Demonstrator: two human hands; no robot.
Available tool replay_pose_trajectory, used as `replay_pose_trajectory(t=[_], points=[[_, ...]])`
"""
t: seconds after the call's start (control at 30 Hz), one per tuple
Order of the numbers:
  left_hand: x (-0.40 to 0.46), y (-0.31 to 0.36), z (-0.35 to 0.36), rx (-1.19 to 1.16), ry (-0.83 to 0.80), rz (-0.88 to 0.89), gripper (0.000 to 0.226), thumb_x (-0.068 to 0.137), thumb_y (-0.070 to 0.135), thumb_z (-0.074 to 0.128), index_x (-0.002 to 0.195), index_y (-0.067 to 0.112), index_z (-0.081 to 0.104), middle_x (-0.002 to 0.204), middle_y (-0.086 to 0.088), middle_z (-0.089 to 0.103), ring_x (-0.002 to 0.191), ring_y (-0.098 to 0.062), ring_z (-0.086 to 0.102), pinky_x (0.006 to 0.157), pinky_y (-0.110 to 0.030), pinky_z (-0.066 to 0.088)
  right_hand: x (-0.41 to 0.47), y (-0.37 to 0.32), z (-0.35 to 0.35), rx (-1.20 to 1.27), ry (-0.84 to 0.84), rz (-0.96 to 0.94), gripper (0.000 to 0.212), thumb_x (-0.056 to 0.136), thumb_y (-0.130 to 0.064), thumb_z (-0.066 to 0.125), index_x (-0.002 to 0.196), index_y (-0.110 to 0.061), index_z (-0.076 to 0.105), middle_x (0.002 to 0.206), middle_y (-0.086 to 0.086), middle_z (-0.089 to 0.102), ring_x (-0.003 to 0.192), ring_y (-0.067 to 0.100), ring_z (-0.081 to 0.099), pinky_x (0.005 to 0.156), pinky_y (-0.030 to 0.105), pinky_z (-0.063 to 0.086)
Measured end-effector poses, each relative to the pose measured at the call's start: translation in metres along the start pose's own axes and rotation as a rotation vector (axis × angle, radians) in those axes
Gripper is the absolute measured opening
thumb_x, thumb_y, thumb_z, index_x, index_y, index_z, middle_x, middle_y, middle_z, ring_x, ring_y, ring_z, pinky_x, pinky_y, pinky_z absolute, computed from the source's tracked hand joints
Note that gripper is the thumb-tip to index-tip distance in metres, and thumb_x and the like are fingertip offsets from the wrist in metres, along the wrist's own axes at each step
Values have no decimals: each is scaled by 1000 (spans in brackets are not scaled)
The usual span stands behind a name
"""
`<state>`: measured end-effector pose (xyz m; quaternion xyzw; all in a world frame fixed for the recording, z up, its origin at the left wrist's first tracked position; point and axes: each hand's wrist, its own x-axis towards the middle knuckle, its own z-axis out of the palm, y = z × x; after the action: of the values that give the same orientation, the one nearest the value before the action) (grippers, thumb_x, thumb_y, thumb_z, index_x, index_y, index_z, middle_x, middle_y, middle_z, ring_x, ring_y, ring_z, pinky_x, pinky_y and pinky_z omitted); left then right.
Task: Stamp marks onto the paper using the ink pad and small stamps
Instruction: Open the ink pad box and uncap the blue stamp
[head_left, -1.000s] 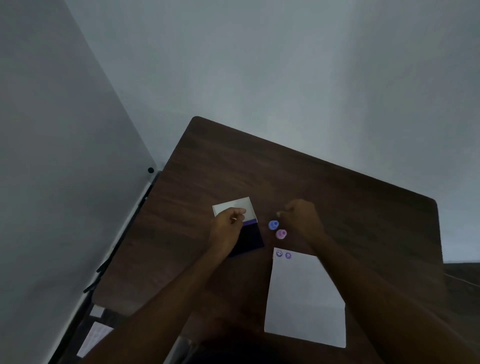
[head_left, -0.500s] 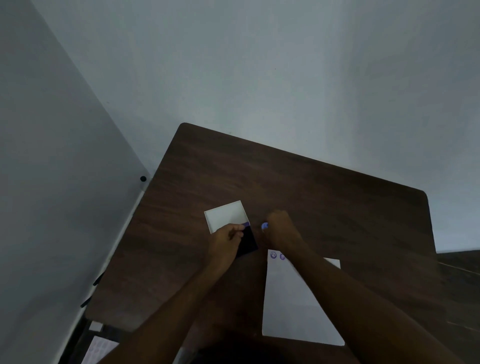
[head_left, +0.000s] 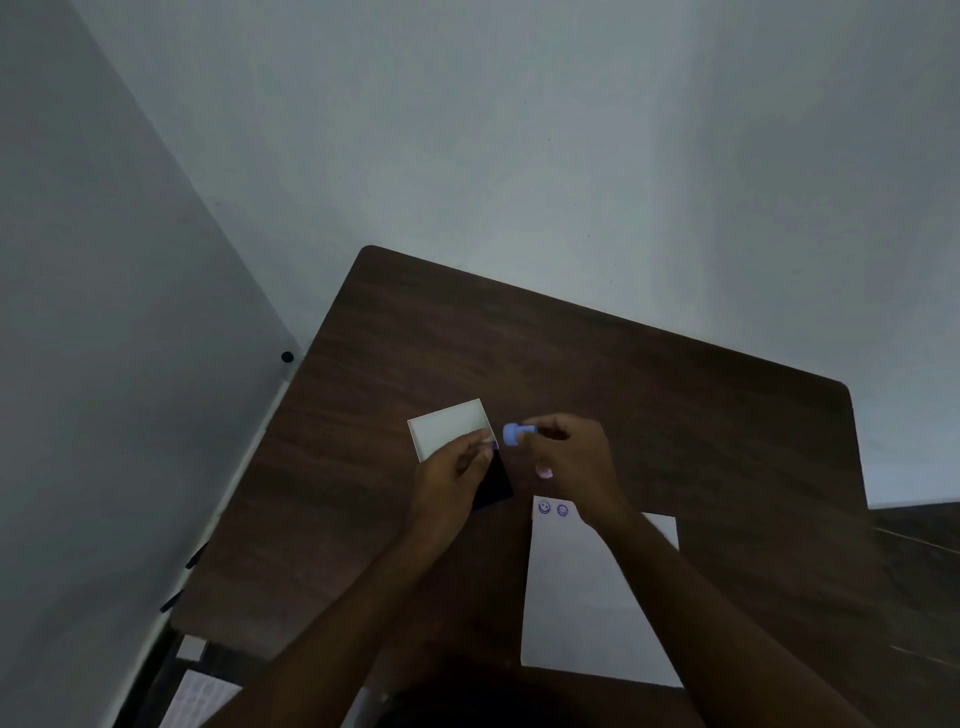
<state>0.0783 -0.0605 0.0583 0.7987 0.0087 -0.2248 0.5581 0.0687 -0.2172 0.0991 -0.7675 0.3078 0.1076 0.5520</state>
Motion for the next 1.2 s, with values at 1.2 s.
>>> replay_pose_trajectory(t=[1.2], points=[[-29,28,-14,-121,59,132,30,81,17,72,111,16,71,100,4,74,90,-2,69,84,-18,55,-37,9,6,237,-132,-145,16,88,-15,61,103,-15,68,84,2,73,67,13,70,63,18,56]])
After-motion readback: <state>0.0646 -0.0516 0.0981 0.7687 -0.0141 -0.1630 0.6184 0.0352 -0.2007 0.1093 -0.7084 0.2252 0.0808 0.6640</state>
